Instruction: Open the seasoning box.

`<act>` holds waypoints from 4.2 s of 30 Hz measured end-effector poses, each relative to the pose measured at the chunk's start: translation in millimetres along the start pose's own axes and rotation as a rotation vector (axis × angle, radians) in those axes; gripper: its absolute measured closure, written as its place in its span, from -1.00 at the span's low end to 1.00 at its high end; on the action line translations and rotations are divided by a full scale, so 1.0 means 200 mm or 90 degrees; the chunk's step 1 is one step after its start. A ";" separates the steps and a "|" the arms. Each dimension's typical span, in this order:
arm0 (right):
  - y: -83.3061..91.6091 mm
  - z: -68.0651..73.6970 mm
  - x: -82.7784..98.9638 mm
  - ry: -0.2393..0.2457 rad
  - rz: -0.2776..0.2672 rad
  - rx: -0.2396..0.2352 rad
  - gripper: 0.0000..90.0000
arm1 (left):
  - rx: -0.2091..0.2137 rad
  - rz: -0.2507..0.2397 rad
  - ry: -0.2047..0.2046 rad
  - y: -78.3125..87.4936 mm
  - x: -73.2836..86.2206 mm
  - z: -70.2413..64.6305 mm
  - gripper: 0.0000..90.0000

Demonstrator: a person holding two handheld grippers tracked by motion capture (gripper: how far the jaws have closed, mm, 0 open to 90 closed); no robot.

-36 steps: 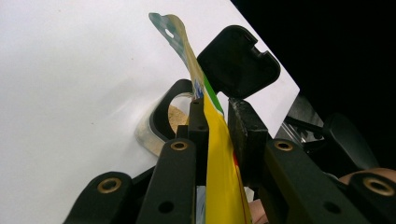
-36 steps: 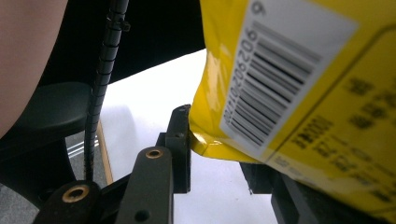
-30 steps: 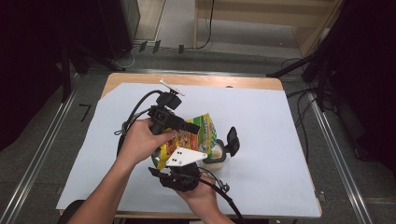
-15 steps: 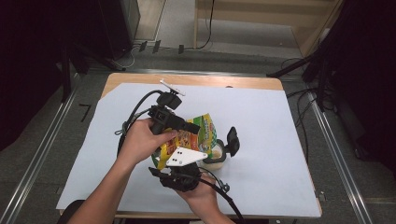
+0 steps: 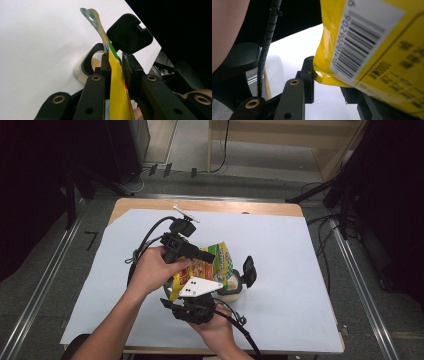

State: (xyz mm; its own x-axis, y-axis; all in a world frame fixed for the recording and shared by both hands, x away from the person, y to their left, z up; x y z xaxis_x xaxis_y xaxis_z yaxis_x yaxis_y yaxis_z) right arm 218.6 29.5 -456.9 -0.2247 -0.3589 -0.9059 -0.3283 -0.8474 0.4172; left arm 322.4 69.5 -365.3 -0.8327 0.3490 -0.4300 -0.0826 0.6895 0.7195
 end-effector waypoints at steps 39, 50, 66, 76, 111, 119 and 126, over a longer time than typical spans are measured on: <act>0.00 -0.02 0.00 0.008 0.003 0.008 0.54 | 0.005 -0.014 -0.004 0.00 -0.01 0.00 0.78; 0.00 -0.04 -0.01 0.011 0.000 0.012 0.54 | 0.001 -0.020 -0.011 0.01 -0.03 0.00 0.78; 0.00 -0.04 -0.03 0.015 -0.001 0.001 0.54 | -0.008 -0.031 -0.008 0.04 -0.03 0.00 0.78; -0.01 -0.04 -0.03 0.015 0.002 0.000 0.54 | -0.004 -0.028 -0.005 0.04 -0.03 0.00 0.77; -0.02 -0.04 -0.02 0.000 0.006 -0.007 0.54 | -0.004 -0.014 0.005 0.01 -0.03 0.03 0.77; -0.02 -0.03 -0.01 -0.002 0.007 -0.008 0.54 | -0.003 -0.011 0.004 0.01 -0.03 0.03 0.77; -0.02 -0.03 -0.01 -0.002 0.008 -0.007 0.54 | -0.001 -0.010 0.006 0.00 -0.03 0.03 0.77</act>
State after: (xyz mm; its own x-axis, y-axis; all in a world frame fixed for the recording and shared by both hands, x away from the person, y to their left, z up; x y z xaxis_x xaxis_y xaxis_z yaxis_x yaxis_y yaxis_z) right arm 226.5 30.4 -456.0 -0.2309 -0.3686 -0.9004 -0.3158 -0.8469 0.4277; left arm 330.8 72.2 -365.8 -0.8362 0.3318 -0.4367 -0.0974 0.6938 0.7136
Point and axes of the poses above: each handheld gripper's, and its own axes: y roughly backward along the jaws, x roughly out of its underside, z roughly to its left, the point moved 4 cm from there along -y, roughly forward along the jaws, and after that the axes turned 8 degrees about y, right-handed, at the moved point
